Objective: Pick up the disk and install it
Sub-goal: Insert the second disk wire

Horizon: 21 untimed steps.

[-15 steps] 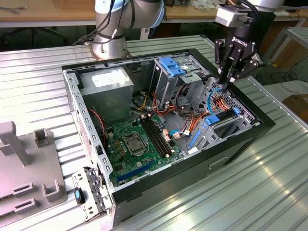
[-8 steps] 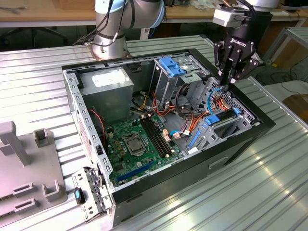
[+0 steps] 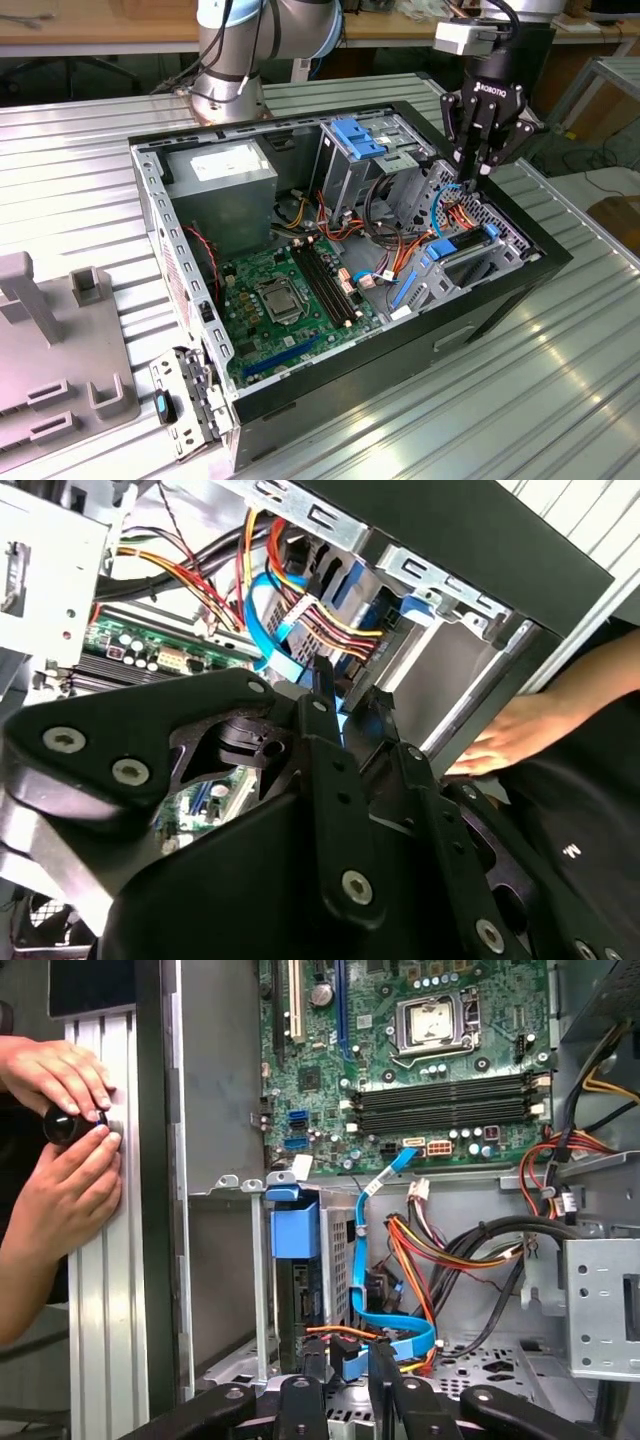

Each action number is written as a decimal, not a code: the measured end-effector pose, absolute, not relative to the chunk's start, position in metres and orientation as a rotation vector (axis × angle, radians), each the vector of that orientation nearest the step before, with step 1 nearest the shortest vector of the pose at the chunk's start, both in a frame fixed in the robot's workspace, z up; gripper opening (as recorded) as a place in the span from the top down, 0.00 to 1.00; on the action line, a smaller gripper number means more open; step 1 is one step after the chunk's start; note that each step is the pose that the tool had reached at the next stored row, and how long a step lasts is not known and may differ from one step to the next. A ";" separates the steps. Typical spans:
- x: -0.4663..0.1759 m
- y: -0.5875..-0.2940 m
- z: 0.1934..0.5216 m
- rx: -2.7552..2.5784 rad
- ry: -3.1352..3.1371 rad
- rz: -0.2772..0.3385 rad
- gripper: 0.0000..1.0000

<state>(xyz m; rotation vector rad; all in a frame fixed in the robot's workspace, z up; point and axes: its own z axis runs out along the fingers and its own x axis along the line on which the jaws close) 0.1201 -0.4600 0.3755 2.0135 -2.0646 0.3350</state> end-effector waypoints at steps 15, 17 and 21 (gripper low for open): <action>0.120 -0.472 0.373 2.032 -2.084 0.302 0.84; 0.120 -0.479 0.373 2.060 -2.111 0.254 0.84; 0.119 -0.491 0.371 2.095 -2.147 0.187 0.84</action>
